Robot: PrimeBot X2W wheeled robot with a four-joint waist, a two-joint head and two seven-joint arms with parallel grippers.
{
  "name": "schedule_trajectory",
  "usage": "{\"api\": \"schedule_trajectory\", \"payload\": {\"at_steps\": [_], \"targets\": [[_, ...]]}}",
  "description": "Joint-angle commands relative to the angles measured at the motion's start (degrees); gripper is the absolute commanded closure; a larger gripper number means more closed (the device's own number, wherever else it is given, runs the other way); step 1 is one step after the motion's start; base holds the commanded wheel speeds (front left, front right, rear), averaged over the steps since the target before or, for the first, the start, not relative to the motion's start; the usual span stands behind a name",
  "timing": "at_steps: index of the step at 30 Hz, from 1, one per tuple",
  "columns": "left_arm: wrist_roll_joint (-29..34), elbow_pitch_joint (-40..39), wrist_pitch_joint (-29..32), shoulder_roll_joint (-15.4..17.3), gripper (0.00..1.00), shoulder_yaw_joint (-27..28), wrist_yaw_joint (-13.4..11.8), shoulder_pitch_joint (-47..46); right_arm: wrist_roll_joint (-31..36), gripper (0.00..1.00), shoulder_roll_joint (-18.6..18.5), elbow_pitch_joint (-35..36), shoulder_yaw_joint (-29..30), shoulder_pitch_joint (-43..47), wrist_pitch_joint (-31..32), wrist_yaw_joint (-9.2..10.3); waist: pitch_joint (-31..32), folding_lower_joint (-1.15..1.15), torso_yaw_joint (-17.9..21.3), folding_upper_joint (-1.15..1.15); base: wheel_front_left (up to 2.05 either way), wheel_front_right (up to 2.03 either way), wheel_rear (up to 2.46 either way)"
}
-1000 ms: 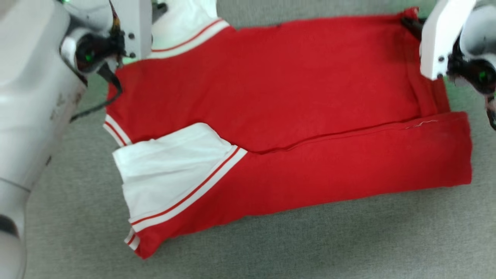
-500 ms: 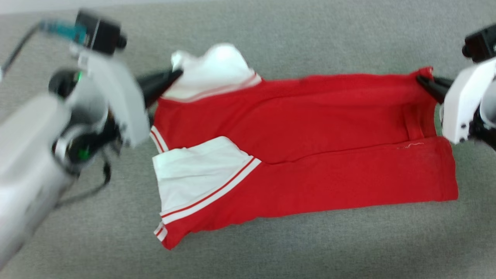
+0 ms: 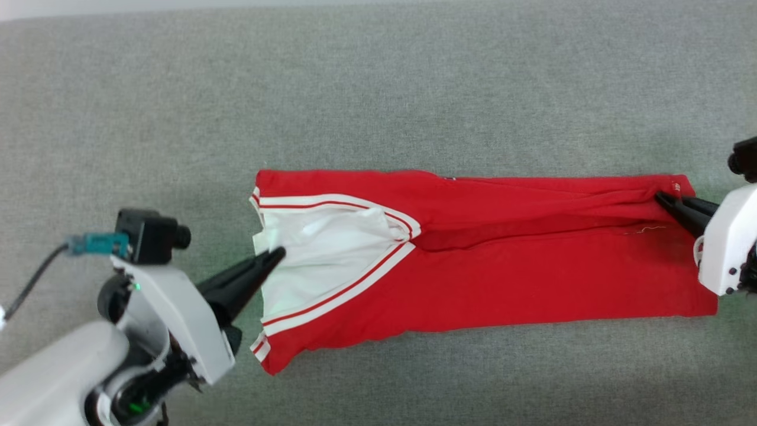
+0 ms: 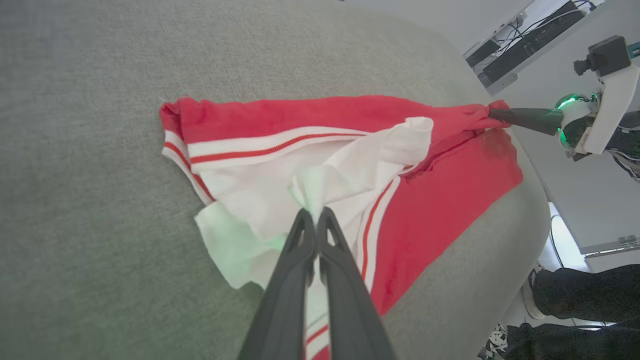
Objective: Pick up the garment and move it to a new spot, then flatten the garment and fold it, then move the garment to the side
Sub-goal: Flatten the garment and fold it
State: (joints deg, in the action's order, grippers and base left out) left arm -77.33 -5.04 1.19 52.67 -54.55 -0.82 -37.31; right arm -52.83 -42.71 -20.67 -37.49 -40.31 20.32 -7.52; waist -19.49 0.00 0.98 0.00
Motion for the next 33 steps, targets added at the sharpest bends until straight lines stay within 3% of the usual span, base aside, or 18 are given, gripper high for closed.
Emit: {"api": "schedule_trajectory", "payload": {"at_steps": [1, 11, 12, 13, 14, 15, 16, 17, 18, 26, 33], "targets": [[-0.1, -1.1, -1.2, 0.3, 1.00, 0.2, -0.8, 1.4, 0.4, 1.00, -0.1, 0.5, 1.3, 1.7, -0.2, 0.06, -0.4, 0.00, -0.2, 0.00, 0.00, 0.00, 0.00], [2.2, 2.9, -3.3, -4.1, 1.00, -1.8, -3.5, 3.0, 3.8, 1.00, 4.3, -0.5, 5.2, 6.2, 0.3, 0.06, -0.4, 0.00, 0.0, 0.00, 0.00, 0.00, 0.00], [2.3, 3.7, -3.3, -4.6, 1.00, -1.9, -3.5, 3.0, 4.2, 0.89, 4.7, -0.7, 5.5, 6.2, 0.3, 0.06, -0.3, 0.00, 0.1, 0.00, 0.00, 0.00, 0.00], [2.5, 4.3, -3.3, -4.9, 1.00, -2.2, -3.3, 3.0, 4.6, 0.54, 5.1, -0.8, 5.9, 6.3, 0.1, 0.06, -0.1, 0.00, 0.2, 0.00, 0.00, 0.00, 0.00], [2.6, 4.9, -3.5, -5.3, 1.00, -2.3, -3.2, 3.1, 5.0, 0.10, 5.4, -0.8, 6.4, 6.4, -0.2, 0.06, 0.1, 0.00, 0.4, 0.00, 0.00, 0.00, 0.00], [2.7, 5.4, -4.0, -5.5, 1.00, -2.2, -3.2, 3.2, 5.4, 0.00, 5.8, -0.8, 6.8, 6.6, -0.4, 0.06, 0.4, 0.00, 0.5, 0.00, 0.00, 0.00, 0.00], [2.8, 5.8, -4.2, -5.6, 0.71, -2.3, -3.2, 3.5, 5.6, 0.00, 6.0, -0.6, 7.2, 6.8, -0.6, 0.06, 0.7, 0.00, 0.6, 0.00, 0.00, 0.00, 0.00], [2.8, 6.1, -4.9, -5.9, 0.28, -2.1, -3.2, 3.7, 5.5, 0.00, 6.3, -0.4, 7.7, 7.1, -0.8, 0.06, 1.0, 0.00, 0.7, 0.00, 0.00, 0.00, 0.00], [2.5, 6.4, -5.5, -6.1, 0.00, -1.8, -3.3, 4.0, 5.4, 0.00, 6.5, -0.1, 8.4, 7.4, -1.0, 0.06, 1.4, 0.00, 0.7, 0.00, 0.00, 0.00, 0.00], [3.5, 5.8, -13.2, -7.2, 0.00, -0.1, -6.6, 8.7, 4.3, 0.00, 4.4, 3.6, 13.5, 12.4, 1.9, 0.06, 4.7, 0.00, -0.5, 0.00, 0.00, 0.00, 0.00], [6.0, 4.5, -16.3, -12.4, 0.00, 4.5, -10.0, 16.2, 4.0, 0.00, 1.7, 4.5, 19.8, 18.8, 7.8, 0.06, 6.5, 0.00, -3.9, 0.00, 0.00, 0.00, 0.00]]}}
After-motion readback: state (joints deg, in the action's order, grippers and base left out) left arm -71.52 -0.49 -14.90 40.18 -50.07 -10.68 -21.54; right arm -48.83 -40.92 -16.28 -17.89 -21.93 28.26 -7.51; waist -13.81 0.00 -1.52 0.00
